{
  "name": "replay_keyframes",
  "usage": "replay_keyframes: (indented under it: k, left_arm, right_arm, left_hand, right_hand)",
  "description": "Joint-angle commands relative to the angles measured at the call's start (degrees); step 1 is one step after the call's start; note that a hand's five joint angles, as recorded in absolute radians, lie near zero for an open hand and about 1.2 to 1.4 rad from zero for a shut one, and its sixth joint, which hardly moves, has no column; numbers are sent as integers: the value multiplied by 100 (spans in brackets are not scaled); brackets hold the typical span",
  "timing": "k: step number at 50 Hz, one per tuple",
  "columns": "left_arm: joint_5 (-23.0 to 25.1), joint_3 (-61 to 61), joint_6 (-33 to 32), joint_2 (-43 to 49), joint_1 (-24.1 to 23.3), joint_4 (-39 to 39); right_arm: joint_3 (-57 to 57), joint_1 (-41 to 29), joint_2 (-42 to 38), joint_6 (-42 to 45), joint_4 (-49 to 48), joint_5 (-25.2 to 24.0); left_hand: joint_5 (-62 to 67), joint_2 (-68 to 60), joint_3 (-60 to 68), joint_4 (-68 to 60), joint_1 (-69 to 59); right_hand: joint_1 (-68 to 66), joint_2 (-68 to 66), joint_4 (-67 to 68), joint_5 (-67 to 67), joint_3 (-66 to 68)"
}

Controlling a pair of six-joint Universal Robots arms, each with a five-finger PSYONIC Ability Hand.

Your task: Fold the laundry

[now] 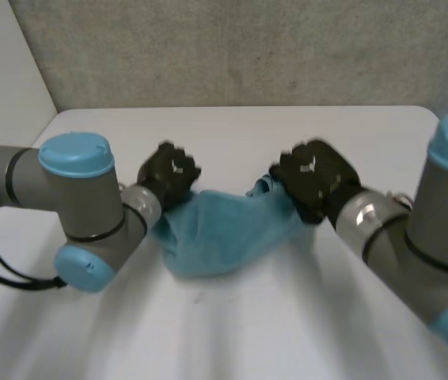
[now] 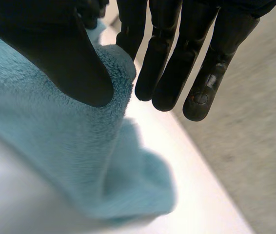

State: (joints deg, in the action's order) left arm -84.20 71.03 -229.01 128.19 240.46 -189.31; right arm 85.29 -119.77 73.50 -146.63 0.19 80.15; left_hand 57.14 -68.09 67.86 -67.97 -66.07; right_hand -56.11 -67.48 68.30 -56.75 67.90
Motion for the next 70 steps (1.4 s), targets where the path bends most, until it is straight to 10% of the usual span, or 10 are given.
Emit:
replay_keyframes:
  k: [1,10,25,36,48,70]
  left_arm:
    - [-325,-722,93,-110,-8,-1601]
    - [-1264,-399,2147,-1268,184,-3147]
    - [-1344,3168,3169,-2008,537,-1577]
    - [-1292,3945,3389,-2123,792,271]
    - [-1239,3217,3336,-3035,669,913]
    - [-500,1011,2415,-1043,36,1738]
  right_arm:
    - [-2091,-29,-582,-417,-562,981]
    - [-2265,-3,-180,-1516,-2251,1636]
    - [724,-3,358,-755,-225,396]
    - [1139,33,367,-428,332,291]
    - [1157,15,367,-445,8,282]
    - [1236,50,341,-445,-125,291]
  left_hand:
    - [1286,-1191,1214,-1203,-1393]
    - [1286,-1191,1214,-1203,-1393]
    - [1286,-1191,1214,-1203,-1393]
    - [1286,-1191,1214,-1203,-1393]
    - [-5050,5145,-5123,5133,4944]
    - [-4060,4155,-4133,4144,3954]
  right_hand:
    - [-2389,-1252,1169,-1325,1210]
    - [-2389,-1252,1169,-1325,1210]
    - [-2389,-1252,1169,-1325,1210]
    - [-2389,-1252,1169,-1325,1210]
    - [-2389,-1252,1169,-1325,1210]
    - [-2389,-1252,1169,-1325,1210]
